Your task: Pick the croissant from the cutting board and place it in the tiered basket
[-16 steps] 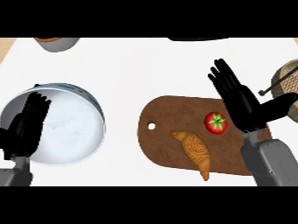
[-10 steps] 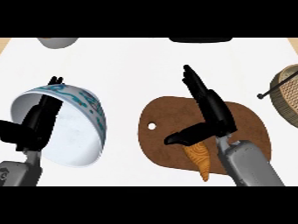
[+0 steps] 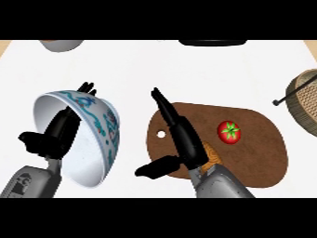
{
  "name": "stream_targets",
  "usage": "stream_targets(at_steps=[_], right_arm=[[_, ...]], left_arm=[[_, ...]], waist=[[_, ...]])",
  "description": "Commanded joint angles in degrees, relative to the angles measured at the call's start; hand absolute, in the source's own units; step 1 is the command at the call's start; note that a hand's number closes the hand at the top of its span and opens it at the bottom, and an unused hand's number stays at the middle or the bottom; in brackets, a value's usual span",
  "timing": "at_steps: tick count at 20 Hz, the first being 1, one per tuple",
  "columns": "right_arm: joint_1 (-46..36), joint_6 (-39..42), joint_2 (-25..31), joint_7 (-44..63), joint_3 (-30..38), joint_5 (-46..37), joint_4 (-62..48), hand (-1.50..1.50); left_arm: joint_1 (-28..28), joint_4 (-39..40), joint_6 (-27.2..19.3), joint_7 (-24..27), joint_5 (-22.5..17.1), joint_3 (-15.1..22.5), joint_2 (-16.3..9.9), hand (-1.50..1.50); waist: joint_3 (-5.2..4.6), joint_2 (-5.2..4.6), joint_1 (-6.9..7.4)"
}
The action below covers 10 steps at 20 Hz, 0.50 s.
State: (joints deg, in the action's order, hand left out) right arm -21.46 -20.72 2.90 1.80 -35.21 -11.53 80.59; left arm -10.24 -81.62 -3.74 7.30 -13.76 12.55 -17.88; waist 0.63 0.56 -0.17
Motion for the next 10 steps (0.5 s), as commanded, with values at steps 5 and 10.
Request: stream_targets(at_steps=[5, 10], right_arm=[[-8.84, 5.86, 10.33, 21.29, -7.04, -18.79, 8.44, -1.50], [-13.75, 23.20, 18.40, 34.32, -12.55, -23.64, 9.10, -1.50]], left_arm=[[2.60, 4.10, -0.03, -1.81, 0.50, 0.37, 0.45, 0.00], [3.56, 3.51, -0.09, -2.41, 0.31, 0.58, 0.84, 0.00]], waist=[[-1.07, 0.80, -2.37], [-1.40, 1.64, -2.75]])
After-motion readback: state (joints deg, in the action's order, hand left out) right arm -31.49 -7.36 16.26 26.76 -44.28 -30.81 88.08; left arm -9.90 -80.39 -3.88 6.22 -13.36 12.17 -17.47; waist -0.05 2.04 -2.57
